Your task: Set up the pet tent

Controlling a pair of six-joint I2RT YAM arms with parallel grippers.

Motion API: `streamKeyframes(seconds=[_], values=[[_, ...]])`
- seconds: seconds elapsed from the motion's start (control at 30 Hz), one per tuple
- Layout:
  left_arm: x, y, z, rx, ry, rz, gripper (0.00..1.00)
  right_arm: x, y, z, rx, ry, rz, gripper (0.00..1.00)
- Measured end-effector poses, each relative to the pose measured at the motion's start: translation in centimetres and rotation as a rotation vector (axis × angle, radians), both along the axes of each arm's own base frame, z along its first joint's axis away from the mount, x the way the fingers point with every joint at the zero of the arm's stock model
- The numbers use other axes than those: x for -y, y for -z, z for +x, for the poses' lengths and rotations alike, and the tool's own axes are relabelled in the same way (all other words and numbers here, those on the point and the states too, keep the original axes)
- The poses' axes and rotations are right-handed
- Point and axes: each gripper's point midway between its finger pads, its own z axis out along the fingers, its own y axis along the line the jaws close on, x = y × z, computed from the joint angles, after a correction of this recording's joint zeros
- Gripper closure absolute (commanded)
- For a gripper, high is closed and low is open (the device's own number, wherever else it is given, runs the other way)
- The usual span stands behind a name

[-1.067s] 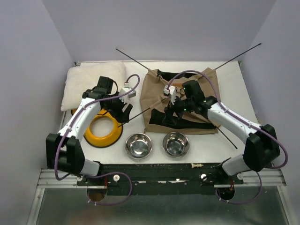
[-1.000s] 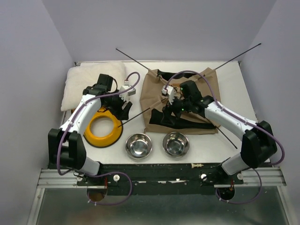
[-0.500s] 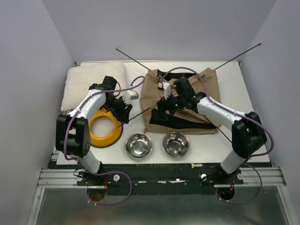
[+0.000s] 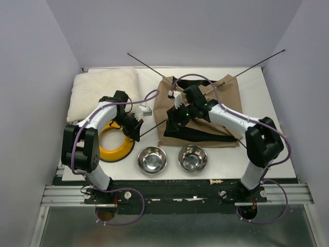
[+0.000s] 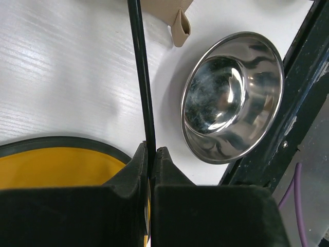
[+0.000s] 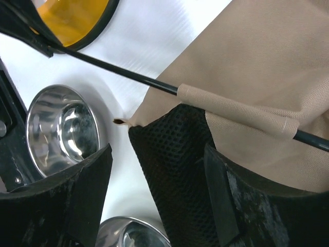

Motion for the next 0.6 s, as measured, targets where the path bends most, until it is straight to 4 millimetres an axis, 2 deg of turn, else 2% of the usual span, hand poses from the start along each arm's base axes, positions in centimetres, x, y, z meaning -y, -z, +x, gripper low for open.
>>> streamKeyframes(seconds=[0.17, 0.33, 0.4, 0.47, 0.5, 0.6], values=[[0.7, -0.4, -0.2, -0.022, -0.017, -0.036, 1.00, -0.3, 0.5, 0.3, -0.018, 0.015, -0.011, 0.42], [2.0, -0.8, 0.0, -0.052, -0.071, -0.079, 1.00, -0.4, 0.4, 0.4, -0.037, 0.029, -0.009, 0.50], [2.7, -0.8, 0.0, -0.059, -0.087, -0.099, 1.00, -0.5, 0.3, 0.4, -0.041, 0.033, -0.007, 0.65], [3.3, -0.9, 0.0, -0.064, -0.097, -0.117, 1.00, -0.5, 0.3, 0.3, -0.044, 0.033, -0.005, 0.93], [3.7, -1.0, 0.0, -0.066, -0.103, -0.128, 1.00, -0.6, 0.1, 0.3, -0.047, 0.031, -0.001, 0.99], [4.4, -1.4, 0.2, -0.059, -0.110, -0.159, 1.00, -0.9, -0.3, 0.1, -0.064, 0.025, 0.020, 0.99]])
